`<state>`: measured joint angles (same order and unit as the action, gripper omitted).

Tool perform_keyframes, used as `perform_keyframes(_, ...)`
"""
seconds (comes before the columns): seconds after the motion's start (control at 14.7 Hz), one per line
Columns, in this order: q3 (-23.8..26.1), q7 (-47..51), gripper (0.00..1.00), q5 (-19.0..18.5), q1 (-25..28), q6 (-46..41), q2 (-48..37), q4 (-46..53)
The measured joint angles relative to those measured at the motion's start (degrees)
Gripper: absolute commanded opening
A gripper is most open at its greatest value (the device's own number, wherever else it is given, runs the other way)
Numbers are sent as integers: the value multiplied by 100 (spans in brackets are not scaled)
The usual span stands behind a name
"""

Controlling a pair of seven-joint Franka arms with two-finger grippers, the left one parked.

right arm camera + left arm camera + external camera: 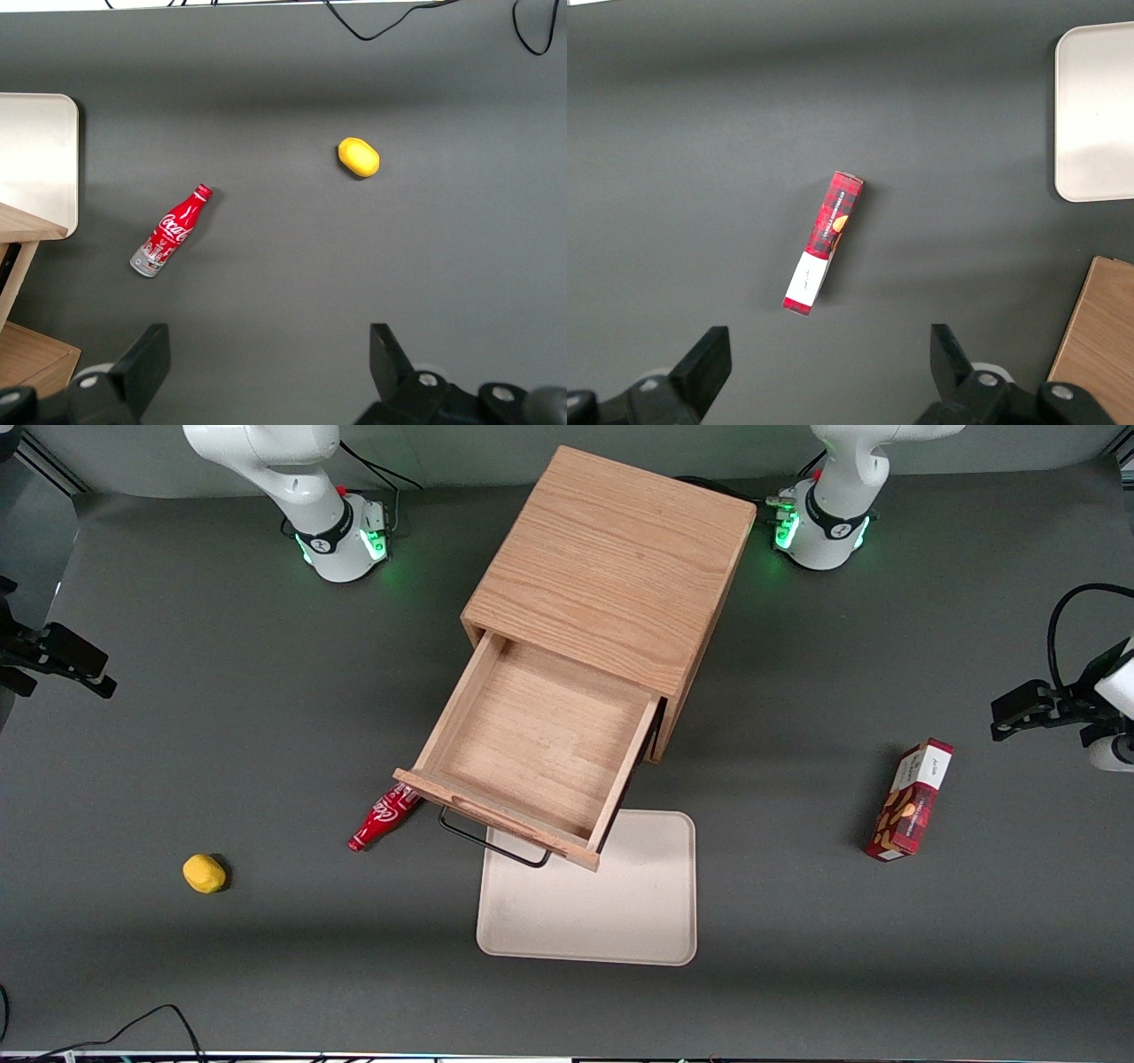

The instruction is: Open upper drawer

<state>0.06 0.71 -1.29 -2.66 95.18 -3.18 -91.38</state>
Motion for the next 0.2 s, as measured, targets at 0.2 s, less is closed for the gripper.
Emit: perform_keyframes(0.2, 13, 13, 100, 6, 23, -117, 55, 33)
